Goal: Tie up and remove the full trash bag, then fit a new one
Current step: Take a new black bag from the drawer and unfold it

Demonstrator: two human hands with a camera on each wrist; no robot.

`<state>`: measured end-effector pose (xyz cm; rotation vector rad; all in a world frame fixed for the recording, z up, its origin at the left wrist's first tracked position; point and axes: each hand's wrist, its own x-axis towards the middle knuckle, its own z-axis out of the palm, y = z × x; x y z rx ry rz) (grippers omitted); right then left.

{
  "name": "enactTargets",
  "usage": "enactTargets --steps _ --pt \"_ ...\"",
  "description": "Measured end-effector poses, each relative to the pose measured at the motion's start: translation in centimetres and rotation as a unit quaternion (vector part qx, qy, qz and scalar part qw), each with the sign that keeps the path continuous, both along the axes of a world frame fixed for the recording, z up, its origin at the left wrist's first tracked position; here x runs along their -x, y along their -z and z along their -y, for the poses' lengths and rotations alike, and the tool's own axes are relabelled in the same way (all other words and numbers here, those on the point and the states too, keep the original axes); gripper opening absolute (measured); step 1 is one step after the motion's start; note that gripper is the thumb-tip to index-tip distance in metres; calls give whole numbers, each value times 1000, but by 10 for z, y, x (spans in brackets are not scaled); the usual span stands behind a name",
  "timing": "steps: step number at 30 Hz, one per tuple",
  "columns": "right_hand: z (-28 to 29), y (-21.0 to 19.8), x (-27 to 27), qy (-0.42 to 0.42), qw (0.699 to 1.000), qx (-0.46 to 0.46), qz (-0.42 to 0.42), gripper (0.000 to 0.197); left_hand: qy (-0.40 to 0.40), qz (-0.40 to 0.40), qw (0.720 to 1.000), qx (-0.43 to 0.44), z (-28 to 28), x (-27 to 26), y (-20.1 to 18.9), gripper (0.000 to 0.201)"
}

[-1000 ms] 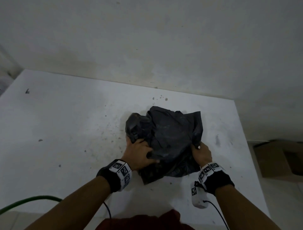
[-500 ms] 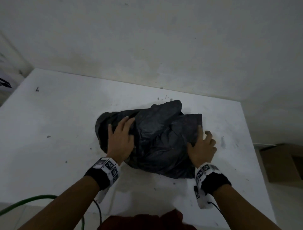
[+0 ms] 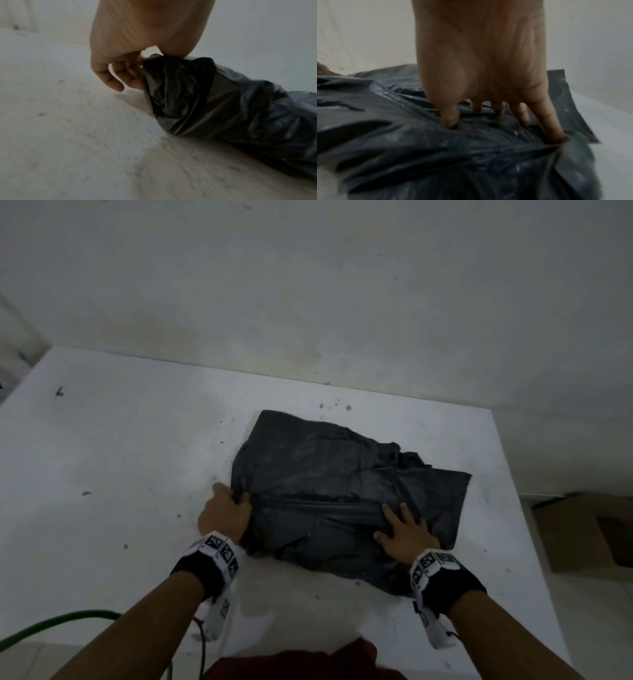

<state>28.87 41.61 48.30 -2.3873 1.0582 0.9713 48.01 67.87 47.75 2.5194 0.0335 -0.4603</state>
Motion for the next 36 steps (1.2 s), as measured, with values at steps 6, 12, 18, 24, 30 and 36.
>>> enactTargets --steps 6,12,18,24,30,36 --pt "-24 -13 -22 -65 979 107 163 64 217 300 929 6 20 19 -4 43" --pt "-47 -5 -23 -101 991 52 68 61 533 82 804 -251 29 29 8 64" --pt "0 -30 -45 7 954 147 259 51 562 192 765 -250 24 13 5 60" --pt "30 -32 -49 222 949 -86 208 76 425 243 847 -209 14 5 2 43" --pt "-15 -37 -49 342 866 -311 191 57 266 -27 963 -3 58 40 -21 45" --pt "-50 -44 -42 314 824 -404 243 48 119 -252 934 225 101 60 -23 41"
